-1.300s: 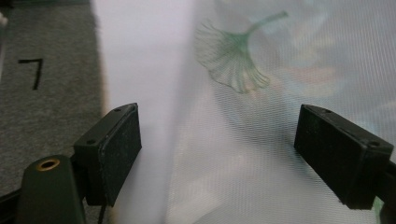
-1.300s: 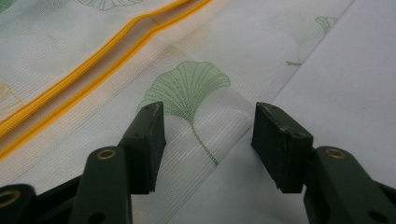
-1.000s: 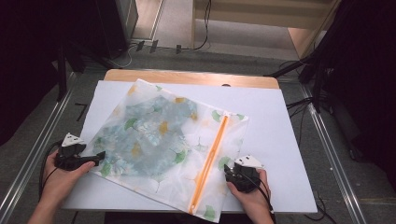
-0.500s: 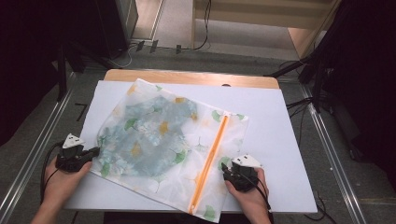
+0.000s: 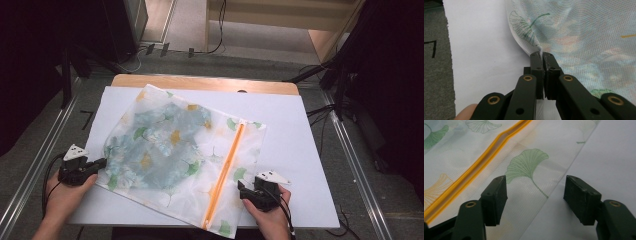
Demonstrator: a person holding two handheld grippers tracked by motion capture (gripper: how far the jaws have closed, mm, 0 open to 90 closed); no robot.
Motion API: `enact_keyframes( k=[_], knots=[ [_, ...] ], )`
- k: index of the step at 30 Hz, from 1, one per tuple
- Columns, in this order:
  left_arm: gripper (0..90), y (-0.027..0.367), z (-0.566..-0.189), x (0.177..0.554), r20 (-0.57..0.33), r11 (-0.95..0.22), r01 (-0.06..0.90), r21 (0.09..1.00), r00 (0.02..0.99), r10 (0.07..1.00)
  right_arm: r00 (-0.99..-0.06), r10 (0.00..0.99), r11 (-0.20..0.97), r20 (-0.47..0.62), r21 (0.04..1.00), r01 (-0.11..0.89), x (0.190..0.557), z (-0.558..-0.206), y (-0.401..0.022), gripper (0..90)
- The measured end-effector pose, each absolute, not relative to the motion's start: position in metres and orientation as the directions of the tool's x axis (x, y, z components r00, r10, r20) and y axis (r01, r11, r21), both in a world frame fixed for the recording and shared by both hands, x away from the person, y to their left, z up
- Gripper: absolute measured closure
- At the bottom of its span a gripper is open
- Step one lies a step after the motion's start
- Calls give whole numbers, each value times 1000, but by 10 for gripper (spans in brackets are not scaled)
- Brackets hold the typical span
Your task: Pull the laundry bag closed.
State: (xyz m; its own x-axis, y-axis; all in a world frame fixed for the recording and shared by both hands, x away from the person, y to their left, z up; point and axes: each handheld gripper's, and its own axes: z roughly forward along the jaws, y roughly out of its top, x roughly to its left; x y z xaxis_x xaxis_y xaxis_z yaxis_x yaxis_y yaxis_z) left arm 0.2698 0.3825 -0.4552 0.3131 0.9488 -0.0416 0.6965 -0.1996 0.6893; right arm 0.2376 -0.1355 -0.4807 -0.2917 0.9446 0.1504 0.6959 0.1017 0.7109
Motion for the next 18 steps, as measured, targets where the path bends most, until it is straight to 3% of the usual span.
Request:
enact_keyframes(
  k=[3,7,18],
  knots=[
    [889,383,-455,270,-45,-197,697,689,313,949,-304,951,181,50,709,682,236,-482,-123,334],
    [886,383,-456,270,-51,-192,696,692,312,949,-316,948,191,48,708,680,236,-481,-123,405],
    [884,383,-456,270,-51,-193,697,690,313,948,-305,950,171,65,710,684,241,-480,-132,754]
  ],
)
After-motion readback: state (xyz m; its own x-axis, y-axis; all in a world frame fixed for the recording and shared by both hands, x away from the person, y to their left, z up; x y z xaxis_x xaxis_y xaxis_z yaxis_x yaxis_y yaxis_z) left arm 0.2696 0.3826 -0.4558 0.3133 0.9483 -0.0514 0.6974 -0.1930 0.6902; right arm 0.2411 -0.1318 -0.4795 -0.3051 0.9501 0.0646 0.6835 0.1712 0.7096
